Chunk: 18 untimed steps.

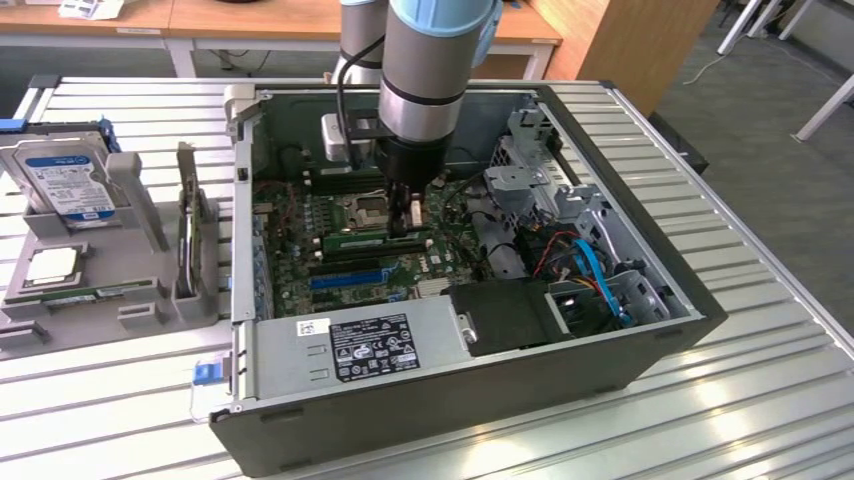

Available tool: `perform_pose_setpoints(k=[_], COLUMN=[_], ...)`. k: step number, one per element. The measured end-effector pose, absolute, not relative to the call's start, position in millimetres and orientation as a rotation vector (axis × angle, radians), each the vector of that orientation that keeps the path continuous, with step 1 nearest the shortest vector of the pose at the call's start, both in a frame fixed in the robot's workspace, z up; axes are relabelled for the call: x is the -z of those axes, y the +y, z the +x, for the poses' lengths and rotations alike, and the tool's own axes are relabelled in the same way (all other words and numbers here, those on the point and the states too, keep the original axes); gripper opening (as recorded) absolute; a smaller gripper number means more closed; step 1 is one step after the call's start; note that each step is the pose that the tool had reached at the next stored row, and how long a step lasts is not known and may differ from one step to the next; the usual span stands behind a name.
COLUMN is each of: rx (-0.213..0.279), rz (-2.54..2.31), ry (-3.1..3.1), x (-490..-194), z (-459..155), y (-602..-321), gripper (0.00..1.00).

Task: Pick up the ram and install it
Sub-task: 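Insert the ram into the slot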

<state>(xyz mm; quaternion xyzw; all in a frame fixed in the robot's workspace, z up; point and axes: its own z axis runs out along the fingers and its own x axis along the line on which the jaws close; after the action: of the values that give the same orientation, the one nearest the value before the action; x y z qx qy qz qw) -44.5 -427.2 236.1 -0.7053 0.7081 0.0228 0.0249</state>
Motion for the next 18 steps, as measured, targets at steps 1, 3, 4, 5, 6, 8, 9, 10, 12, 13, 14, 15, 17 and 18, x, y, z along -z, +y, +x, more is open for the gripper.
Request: perform_pose_setpoints(k=[1, 3, 4, 5, 6, 8, 9, 10, 12, 13, 14, 15, 17, 18], rx=[-0.071, -0.071, -0.071, -0.07, -0.071, -0.071, -0.07, -0.07, -0.07, -0.071, -0.071, -0.071, -0.071, -0.071], rz=[-2.181, -2.181, -2.181, -2.181, -2.181, -2.181, -2.181, -2.181, -2.181, -2.181, -2.181, -2.181, -2.181, -2.181], ry=[2.19, 2.19, 2.19, 2.19, 2.19, 2.19, 2.19, 2.19, 2.19, 2.19, 2.19, 2.19, 2.19, 2.19], x=[-236.1, -236.0, -236.0, -236.1, -236.1, -235.5, -235.4, -235.3, -235.2, -235.1, -235.1, -235.1, -235.1, -235.0], z=[-44.5, -44.6, -44.6, -44.6, -44.6, -44.6, -44.6, -44.6, -44.6, -44.6, -44.6, -44.6, -44.6, -44.6], y=[-427.2, -427.2, -427.2, -427.2, -427.2, -427.2, -427.3, -427.3, -427.2, -427.2, -427.2, -427.2, -427.2, -427.1], gripper=[0.11, 0.11, 0.11, 0.11, 0.11, 0.11, 0.11, 0.11, 0.11, 0.11, 0.11, 0.11, 0.11, 0.11])
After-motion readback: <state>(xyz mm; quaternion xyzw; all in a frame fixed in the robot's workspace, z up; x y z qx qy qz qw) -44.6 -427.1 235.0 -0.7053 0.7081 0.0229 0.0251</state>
